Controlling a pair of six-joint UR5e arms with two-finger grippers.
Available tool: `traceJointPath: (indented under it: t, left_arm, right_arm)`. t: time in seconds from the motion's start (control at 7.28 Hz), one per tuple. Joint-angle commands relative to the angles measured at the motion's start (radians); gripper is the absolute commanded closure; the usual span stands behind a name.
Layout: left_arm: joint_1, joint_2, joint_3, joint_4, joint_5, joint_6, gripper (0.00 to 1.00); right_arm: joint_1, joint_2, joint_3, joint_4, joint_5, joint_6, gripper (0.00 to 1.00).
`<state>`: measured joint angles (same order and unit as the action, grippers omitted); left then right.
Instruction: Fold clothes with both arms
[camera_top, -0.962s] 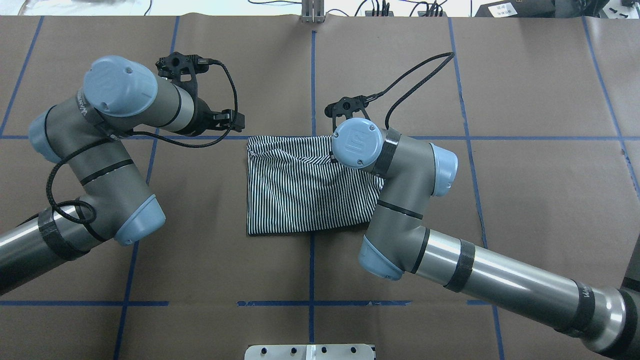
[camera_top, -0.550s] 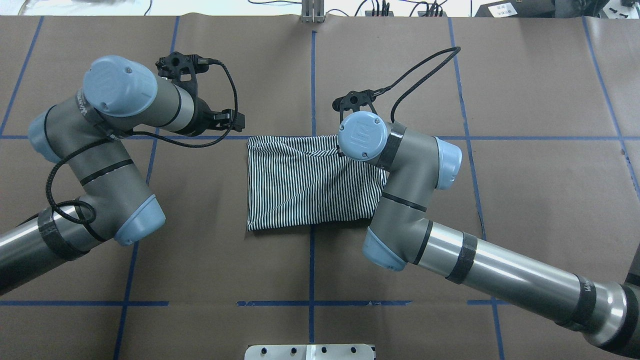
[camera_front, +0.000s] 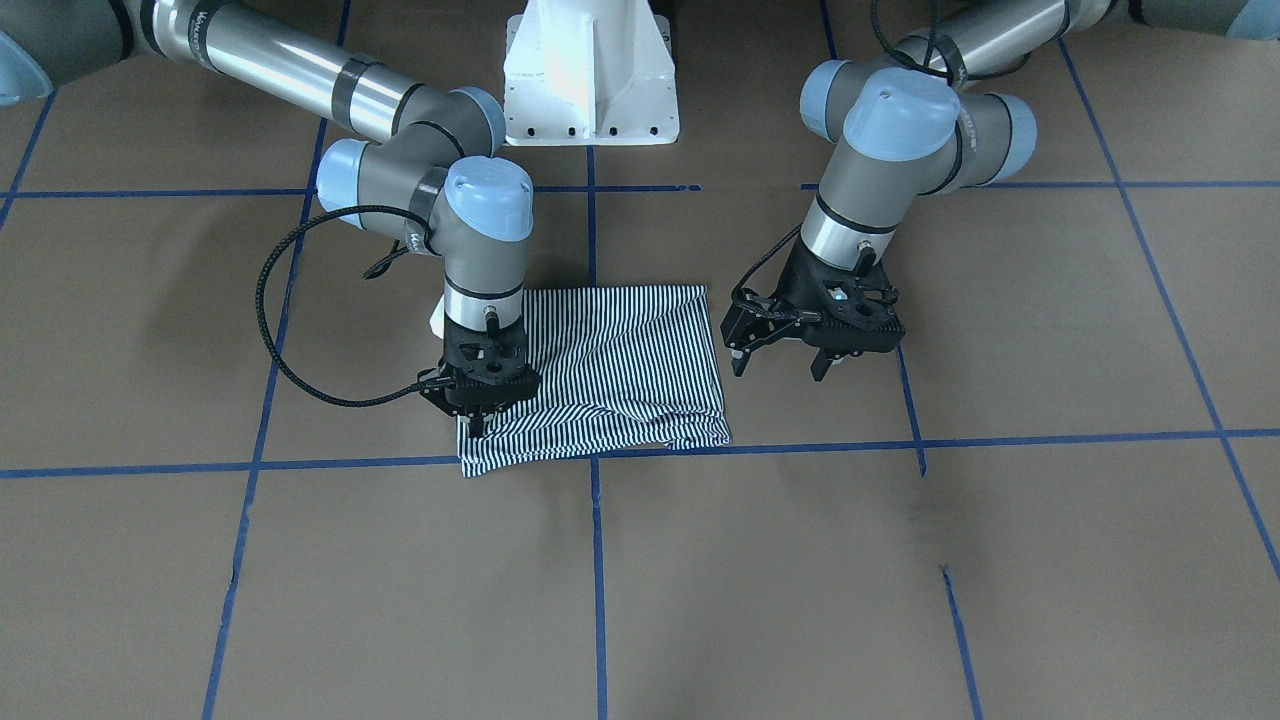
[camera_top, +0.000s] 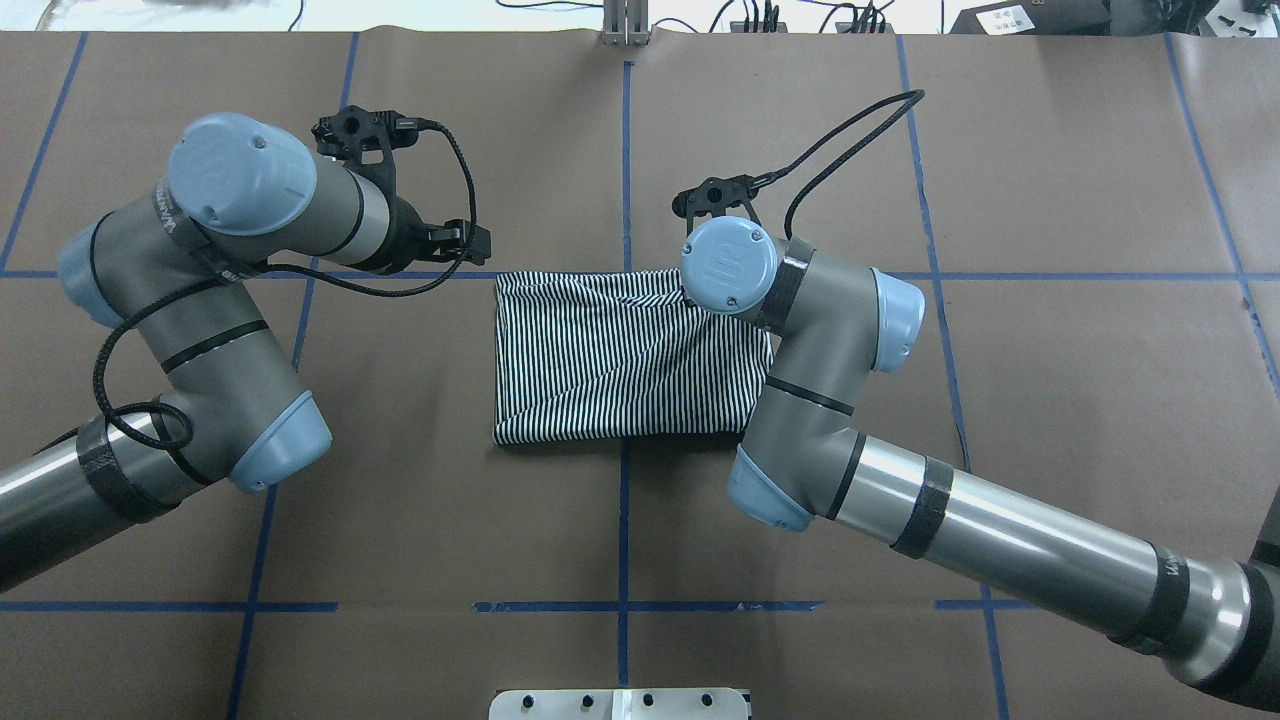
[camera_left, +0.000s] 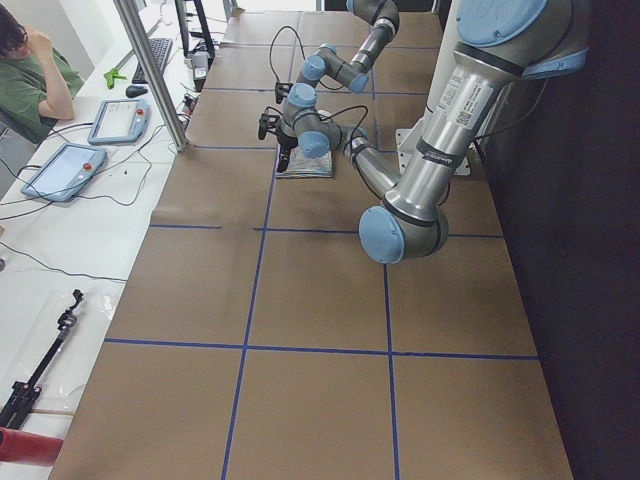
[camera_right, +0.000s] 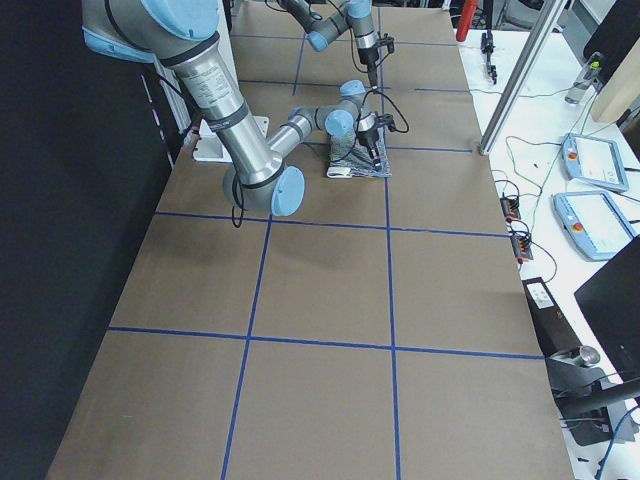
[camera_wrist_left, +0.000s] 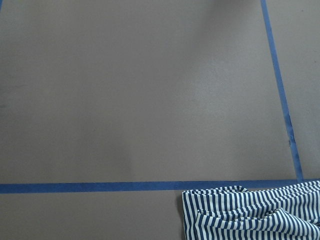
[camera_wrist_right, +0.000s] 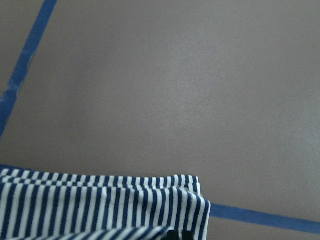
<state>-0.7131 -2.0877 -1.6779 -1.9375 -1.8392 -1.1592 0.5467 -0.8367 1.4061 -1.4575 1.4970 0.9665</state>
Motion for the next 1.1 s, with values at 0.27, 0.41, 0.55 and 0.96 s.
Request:
traceJointPath:
  t: [0.27,0.41,0.55,0.96]
  left_arm:
    - [0.035,-0.026,0.039,-0.001,0.003,-0.060,0.00]
    - [0.049,-0.073,0.088,-0.003,0.006,-0.151,0.00]
    - [0.078,-0.112,0.148,-0.032,0.009,-0.224,0.00]
    - [0.081,-0.191,0.279,-0.087,0.066,-0.358,0.22]
  right_arm:
    - [0.114,0.031,0.069,-0.010,0.206,-0.018,0.00]
    - [0.145,0.024,0.095,-0.012,0.253,-0.034,0.00]
    - [0.150,0.022,0.097,-0.012,0.253,-0.038,0.00]
    - [0.150,0.007,0.106,-0.010,0.252,-0.038,0.00]
